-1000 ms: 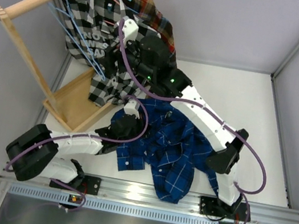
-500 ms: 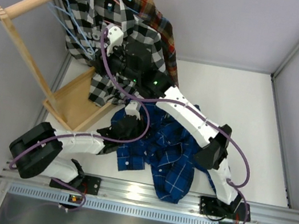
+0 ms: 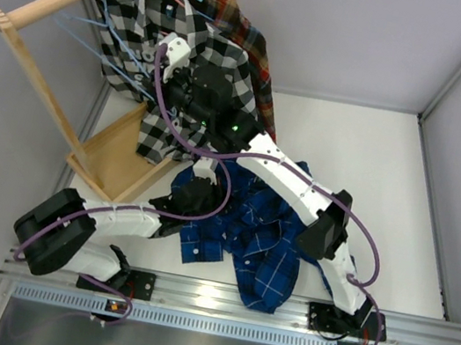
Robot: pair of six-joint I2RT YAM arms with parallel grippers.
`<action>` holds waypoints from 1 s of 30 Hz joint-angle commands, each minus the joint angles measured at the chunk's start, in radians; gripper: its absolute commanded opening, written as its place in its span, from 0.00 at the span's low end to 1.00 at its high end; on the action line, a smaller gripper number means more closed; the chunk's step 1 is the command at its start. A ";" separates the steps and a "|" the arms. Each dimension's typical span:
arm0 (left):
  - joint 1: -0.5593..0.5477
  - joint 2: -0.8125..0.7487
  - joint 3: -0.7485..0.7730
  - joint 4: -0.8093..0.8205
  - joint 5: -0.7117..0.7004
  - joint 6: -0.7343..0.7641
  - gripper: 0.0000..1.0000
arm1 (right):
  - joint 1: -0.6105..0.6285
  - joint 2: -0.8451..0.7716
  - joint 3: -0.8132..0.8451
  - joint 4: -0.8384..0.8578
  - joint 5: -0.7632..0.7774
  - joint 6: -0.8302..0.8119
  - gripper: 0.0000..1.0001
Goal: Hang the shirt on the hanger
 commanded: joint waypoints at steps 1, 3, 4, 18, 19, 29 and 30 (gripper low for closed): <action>0.000 -0.035 -0.013 0.021 0.005 0.019 0.00 | 0.014 0.015 0.056 0.109 0.035 -0.003 0.09; 0.000 -0.044 -0.013 0.015 0.002 0.025 0.00 | 0.014 0.014 0.056 0.117 0.046 -0.003 0.05; 0.000 -0.048 -0.013 0.009 0.000 0.025 0.00 | 0.014 0.011 0.053 0.120 0.046 -0.004 0.04; 0.000 -0.105 -0.021 -0.031 -0.026 0.040 0.00 | 0.011 -0.044 -0.005 0.234 0.101 0.123 0.00; 0.000 -0.110 -0.022 -0.031 -0.026 0.040 0.00 | 0.008 -0.046 -0.006 0.235 0.101 0.140 0.00; 0.000 -0.142 -0.027 -0.049 -0.029 0.039 0.00 | 0.003 -0.106 -0.036 0.241 0.063 0.181 0.00; 0.000 -0.145 -0.025 -0.055 -0.031 0.040 0.00 | 0.003 -0.118 -0.046 0.243 0.061 0.181 0.00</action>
